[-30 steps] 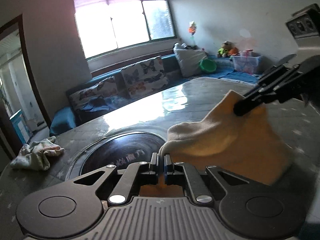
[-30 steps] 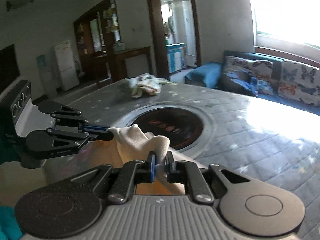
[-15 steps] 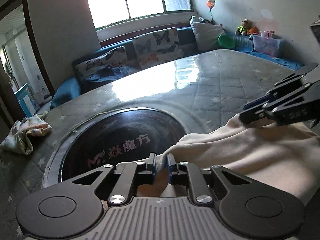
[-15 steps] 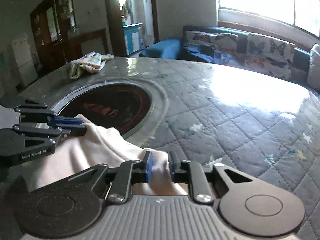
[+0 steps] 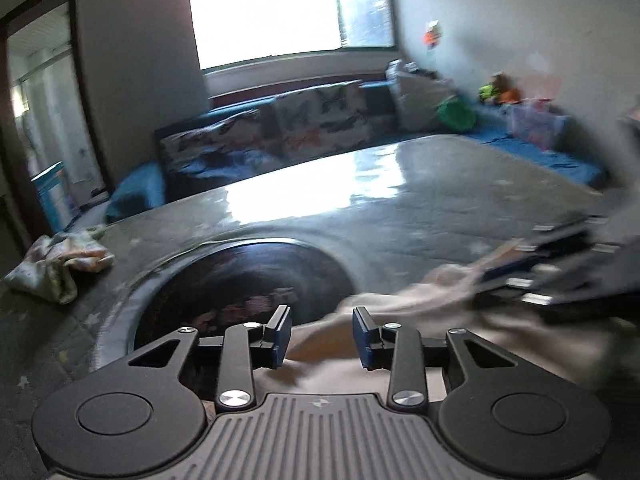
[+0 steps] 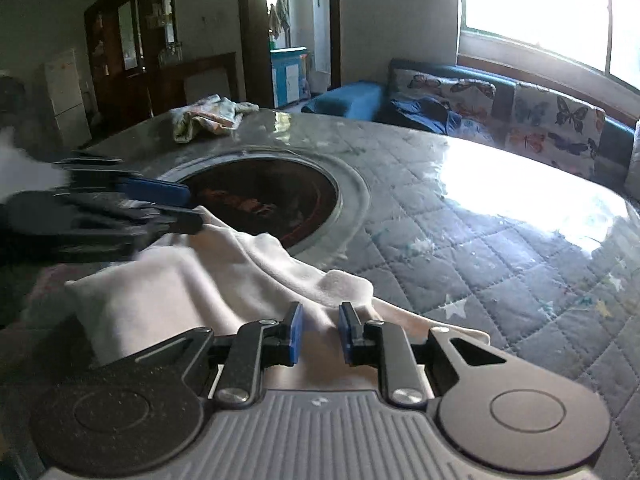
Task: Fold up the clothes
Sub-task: 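Lay the folded hem onto the shirt and open both grippers, then press and smooth the folded shirt with both open grippers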
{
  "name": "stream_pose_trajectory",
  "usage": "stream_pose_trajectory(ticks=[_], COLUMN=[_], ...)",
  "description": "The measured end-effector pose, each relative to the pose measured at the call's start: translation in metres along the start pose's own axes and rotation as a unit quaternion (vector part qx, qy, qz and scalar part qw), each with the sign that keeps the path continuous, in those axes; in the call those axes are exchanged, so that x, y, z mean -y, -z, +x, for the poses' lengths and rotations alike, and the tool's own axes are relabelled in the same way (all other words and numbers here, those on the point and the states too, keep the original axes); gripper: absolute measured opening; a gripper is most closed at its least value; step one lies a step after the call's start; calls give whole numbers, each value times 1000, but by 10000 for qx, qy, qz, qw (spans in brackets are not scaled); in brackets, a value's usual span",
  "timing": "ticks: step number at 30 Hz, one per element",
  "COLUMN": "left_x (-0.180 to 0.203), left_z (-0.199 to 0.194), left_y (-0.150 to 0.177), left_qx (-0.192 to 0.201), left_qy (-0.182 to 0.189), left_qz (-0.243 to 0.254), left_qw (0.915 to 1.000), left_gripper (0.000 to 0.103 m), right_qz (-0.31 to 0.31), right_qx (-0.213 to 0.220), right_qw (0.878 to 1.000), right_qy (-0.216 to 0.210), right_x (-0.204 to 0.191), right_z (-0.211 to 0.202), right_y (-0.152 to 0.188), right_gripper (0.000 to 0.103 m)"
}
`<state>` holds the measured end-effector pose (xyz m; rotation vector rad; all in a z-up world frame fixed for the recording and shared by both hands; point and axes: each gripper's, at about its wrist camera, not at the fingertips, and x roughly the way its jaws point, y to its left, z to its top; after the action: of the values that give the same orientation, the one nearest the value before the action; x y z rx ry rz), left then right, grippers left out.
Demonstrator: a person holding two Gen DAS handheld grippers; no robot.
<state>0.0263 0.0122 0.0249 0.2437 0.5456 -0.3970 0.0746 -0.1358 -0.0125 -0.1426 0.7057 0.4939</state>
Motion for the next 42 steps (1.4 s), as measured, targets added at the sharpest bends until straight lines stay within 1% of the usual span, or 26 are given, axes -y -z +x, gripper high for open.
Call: stream_pose_trajectory(ticks=[4, 6, 9, 10, 12, 14, 16, 19, 22, 26, 28, 30, 32, 35, 38, 42], left_x=[25, 30, 30, 29, 28, 28, 29, 28, 27, 24, 23, 22, 22, 23, 22, 21], left_z=[-9, -6, -4, -4, -4, -3, -3, -5, -7, -10, -12, -13, -13, -13, -14, -12], left_y=[15, 23, 26, 26, 25, 26, 27, 29, 30, 31, 31, 31, 31, 32, 32, 32], left_qx=[-91, -200, -230, -216, -198, -203, -201, -196, -186, -161, -147, -139, -142, -148, -155, -160], left_qy=[426, 501, 511, 517, 499, 491, 486, 489, 503, 514, 509, 496, 493, 480, 453, 436], left_qz=[314, 359, 269, 220, 150, 134, 124, 76, 29, -60, -119, -152, -173, -181, -204, -220], left_qw=[9986, 9979, 9981, 9982, 9984, 9985, 9985, 9986, 9986, 9985, 9985, 9986, 9985, 9986, 9986, 9987], left_gripper=[37, 37, 37, 39, 42, 43, 43, 44, 46, 47, 51, 52, 53, 53, 55, 58], right_qz=[67, 95, 133, 146, 58, -77, -213, -393, -283, -167, -217, -250, -357, -411, -342, -163], right_qx=[-43, -47, -55, -57, -42, -69, -99, -219, -279, -247, -178, -148, -190, -347, -340, -248], right_qw=[9999, 9999, 9998, 9997, 10000, 9999, 9993, 9986, 9990, 9994, 9993, 9989, 9982, 9979, 9983, 9988], right_qy=[66, 101, 155, 173, 52, -120, -292, -260, -198, -172, -230, -375, -446, -361, -313, -396], right_x=[4, 4, 5, 5, -1, -10, -19, -27, -24, -20, -23, -27, -35, -42, -40, -30], right_z=[11, 12, 13, 13, 10, 11, 13, 27, 39, 40, 37, 36, 42, 59, 68, 59], right_y=[-3, -5, -9, -10, -15, -19, -22, -23, -25, -31, -35, -39, -43, -44, -47, -51], right_gripper=[19, 19, 20, 20, 23, 27, 28, 28, 28, 29, 29, 31, 33, 33, 37, 37])
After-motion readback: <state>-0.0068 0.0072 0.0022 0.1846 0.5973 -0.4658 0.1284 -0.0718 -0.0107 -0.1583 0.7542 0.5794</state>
